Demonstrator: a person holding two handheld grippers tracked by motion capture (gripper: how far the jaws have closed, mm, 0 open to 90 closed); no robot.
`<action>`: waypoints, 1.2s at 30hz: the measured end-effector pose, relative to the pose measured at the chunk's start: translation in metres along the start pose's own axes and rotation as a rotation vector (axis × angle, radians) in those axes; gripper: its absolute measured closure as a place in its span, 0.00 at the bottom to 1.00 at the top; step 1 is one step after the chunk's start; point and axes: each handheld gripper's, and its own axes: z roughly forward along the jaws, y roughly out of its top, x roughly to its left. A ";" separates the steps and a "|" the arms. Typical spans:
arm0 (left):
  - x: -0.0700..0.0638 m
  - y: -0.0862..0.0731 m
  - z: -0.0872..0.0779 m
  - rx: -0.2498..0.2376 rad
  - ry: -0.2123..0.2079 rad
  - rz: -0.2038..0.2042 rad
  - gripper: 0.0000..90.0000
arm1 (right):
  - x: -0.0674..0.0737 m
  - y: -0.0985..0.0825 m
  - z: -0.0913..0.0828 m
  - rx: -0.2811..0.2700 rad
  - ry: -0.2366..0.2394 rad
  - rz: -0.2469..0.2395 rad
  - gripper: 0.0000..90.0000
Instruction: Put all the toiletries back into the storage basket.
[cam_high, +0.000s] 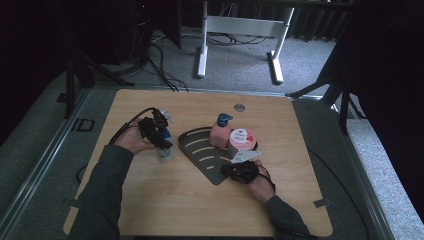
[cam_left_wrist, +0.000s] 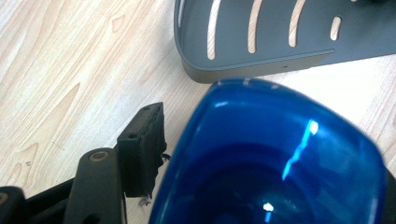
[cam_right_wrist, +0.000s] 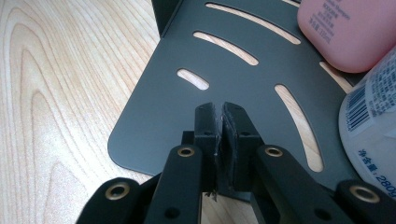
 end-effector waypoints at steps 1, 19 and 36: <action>0.000 0.001 0.000 0.001 0.001 0.000 0.44 | 0.000 0.000 0.000 0.000 0.000 -0.001 0.94; 0.000 0.002 -0.001 0.023 -0.036 -0.026 0.59 | 0.000 0.000 0.000 0.001 0.000 -0.001 0.94; -0.001 0.000 -0.003 0.048 -0.038 -0.027 0.60 | 0.000 0.000 0.000 0.002 0.002 0.000 0.94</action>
